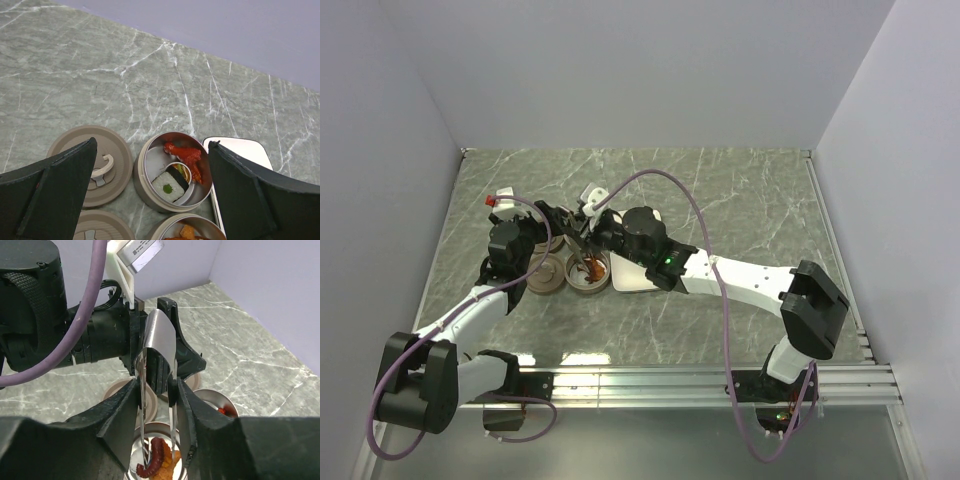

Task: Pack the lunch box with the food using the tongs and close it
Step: Place the food into the lunch box

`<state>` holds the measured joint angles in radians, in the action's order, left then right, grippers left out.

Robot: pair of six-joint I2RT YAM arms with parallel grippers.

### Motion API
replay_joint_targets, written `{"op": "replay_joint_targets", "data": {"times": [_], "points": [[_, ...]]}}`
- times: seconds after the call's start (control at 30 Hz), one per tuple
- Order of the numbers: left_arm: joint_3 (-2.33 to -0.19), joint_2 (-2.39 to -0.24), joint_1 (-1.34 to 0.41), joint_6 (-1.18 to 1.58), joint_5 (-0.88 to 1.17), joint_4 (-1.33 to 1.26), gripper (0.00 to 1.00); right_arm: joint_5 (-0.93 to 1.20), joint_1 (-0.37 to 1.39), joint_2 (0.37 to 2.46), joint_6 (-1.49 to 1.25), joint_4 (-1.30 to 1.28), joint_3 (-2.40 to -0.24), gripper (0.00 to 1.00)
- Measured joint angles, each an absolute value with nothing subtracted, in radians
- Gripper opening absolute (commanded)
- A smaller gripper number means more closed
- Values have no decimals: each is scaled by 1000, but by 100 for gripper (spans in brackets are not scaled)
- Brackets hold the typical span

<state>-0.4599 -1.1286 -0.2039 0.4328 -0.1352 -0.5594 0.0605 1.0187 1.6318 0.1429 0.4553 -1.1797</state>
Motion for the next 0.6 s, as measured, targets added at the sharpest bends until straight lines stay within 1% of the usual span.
{"op": "replay_joint_targets", "data": {"times": [0.07,0.2,0.43,0.6], "points": [[-460,-1129,-204,433,-135,-559,99,62,1019,1632,145,455,-1180,45],[-460,-1129,-203,432,-135,-559,99,67,1019,1632,147,457,-1180,46],[-460,-1129,-203,433,-135,-559,99,68,1019,1625,148,479,-1169,46],[-460,-1129,-203,433,-135,-559,99,68,1025,1578,148,499,-1127,46]]}}
